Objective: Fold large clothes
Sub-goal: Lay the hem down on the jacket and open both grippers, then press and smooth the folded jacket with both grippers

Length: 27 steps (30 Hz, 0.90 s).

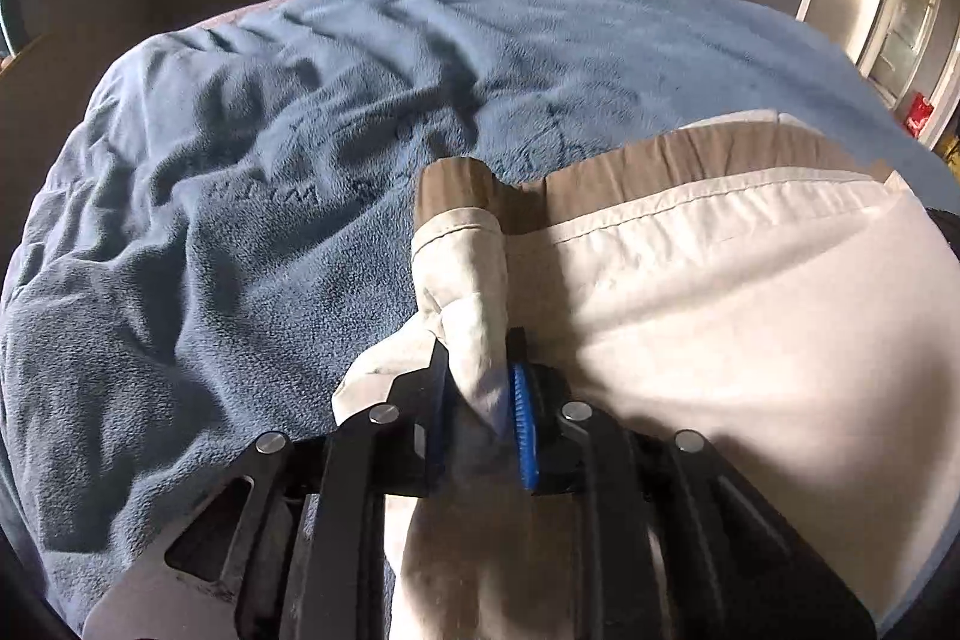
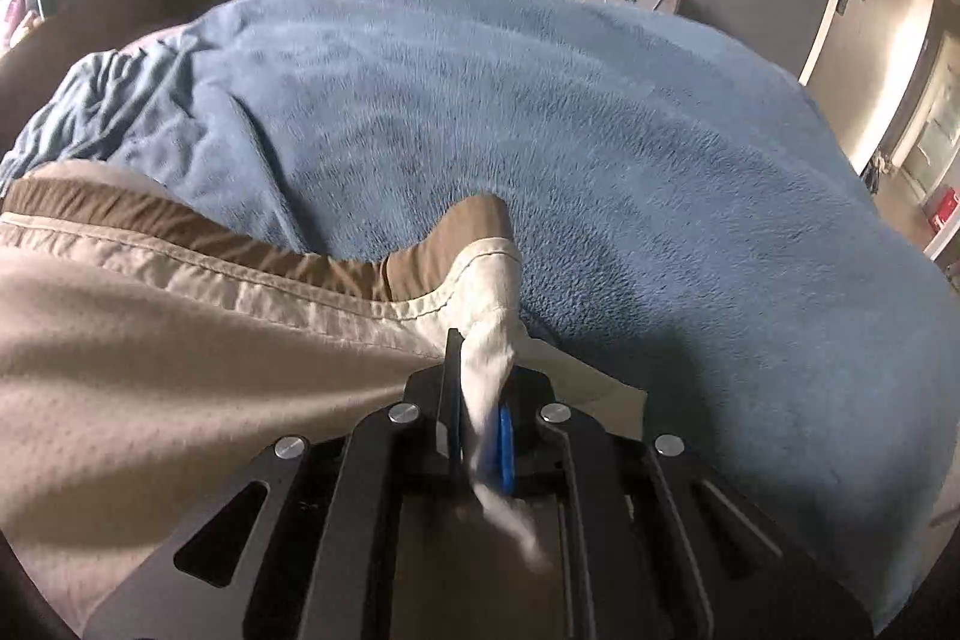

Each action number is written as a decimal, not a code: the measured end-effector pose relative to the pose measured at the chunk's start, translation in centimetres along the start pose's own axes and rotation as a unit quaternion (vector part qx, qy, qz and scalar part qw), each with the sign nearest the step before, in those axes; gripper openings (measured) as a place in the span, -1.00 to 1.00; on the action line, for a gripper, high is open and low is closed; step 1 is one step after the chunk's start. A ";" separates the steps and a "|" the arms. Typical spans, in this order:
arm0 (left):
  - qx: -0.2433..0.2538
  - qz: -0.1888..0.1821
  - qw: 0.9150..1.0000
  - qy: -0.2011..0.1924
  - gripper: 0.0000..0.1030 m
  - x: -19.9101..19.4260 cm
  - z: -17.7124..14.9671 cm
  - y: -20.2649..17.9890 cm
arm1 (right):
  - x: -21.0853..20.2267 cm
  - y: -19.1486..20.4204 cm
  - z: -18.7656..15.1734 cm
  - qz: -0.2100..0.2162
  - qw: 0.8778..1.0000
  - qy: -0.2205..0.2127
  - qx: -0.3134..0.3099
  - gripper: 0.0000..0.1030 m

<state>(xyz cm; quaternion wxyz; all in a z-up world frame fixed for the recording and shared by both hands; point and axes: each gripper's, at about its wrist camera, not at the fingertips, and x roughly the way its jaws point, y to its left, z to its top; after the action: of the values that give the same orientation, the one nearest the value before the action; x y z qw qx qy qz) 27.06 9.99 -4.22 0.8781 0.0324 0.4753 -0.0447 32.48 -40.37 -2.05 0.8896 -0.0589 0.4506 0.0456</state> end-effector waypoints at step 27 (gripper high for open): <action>-0.014 -0.040 0.991 -0.125 0.87 -13.5 -6.7 -9.3 | -17.1 7.6 -9.8 0.091 0.994 -0.059 -0.015 0.68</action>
<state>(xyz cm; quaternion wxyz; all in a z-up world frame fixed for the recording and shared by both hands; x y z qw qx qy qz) 13.10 2.01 3.29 0.9286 -0.0049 0.3630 -0.0766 13.60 -34.72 5.54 0.9058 -0.0280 0.3999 0.1370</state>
